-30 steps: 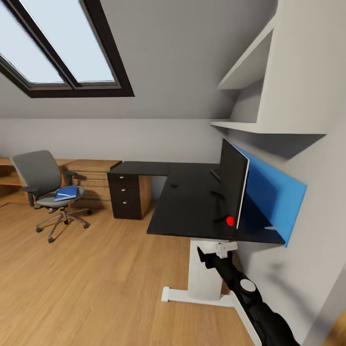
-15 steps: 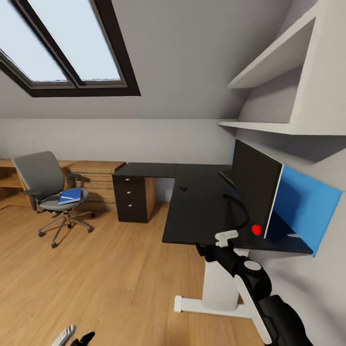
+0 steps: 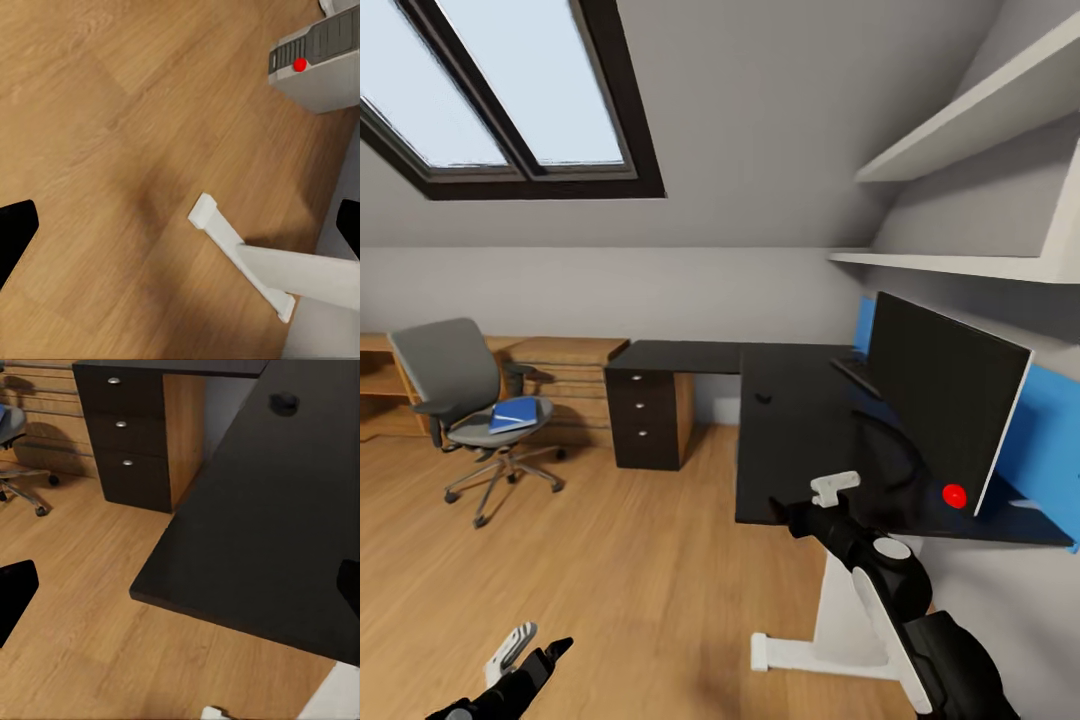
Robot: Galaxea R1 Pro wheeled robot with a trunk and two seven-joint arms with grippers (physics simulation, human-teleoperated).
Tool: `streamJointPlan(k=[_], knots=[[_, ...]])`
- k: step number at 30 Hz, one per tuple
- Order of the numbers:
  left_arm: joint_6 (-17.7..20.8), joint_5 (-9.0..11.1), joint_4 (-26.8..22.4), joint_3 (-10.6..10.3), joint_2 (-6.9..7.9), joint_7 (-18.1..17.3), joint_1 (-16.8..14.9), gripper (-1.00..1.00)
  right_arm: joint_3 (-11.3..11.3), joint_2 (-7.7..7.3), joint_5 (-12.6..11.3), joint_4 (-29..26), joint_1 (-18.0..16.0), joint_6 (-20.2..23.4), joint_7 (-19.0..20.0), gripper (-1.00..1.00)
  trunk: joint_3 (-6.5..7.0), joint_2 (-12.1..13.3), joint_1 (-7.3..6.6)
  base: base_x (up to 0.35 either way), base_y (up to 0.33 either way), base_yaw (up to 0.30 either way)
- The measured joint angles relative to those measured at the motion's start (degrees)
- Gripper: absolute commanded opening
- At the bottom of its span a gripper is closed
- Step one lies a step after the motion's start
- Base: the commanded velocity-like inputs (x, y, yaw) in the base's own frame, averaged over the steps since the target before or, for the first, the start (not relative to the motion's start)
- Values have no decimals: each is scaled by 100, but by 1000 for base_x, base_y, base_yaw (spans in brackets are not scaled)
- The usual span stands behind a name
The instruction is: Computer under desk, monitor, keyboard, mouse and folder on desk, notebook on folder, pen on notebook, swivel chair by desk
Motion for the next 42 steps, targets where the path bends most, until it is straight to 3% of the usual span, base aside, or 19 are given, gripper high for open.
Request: streamJointPlan(k=[22,28,35,42], knots=[[31,-10,198,-12,-37,29,-7,100,-301,4,-4,-1,-131,64,-9,100,20,0,1,137,305,-278],[54,-10,197,-27,-28,3,-6,100,-297,4,-5,0,-126,64,-3,100,127,239,-130,20,296,-154],[148,8,198,-253,-19,-14,-6,100,-298,-13,-5,1,-91,70,-2,100,253,520,-283,3,247,-28],[-80,227,-23,-173,-245,168,220,100,-190,214,-61,224,-317,-152,-220,100,253,520,-283,0,0,0]])
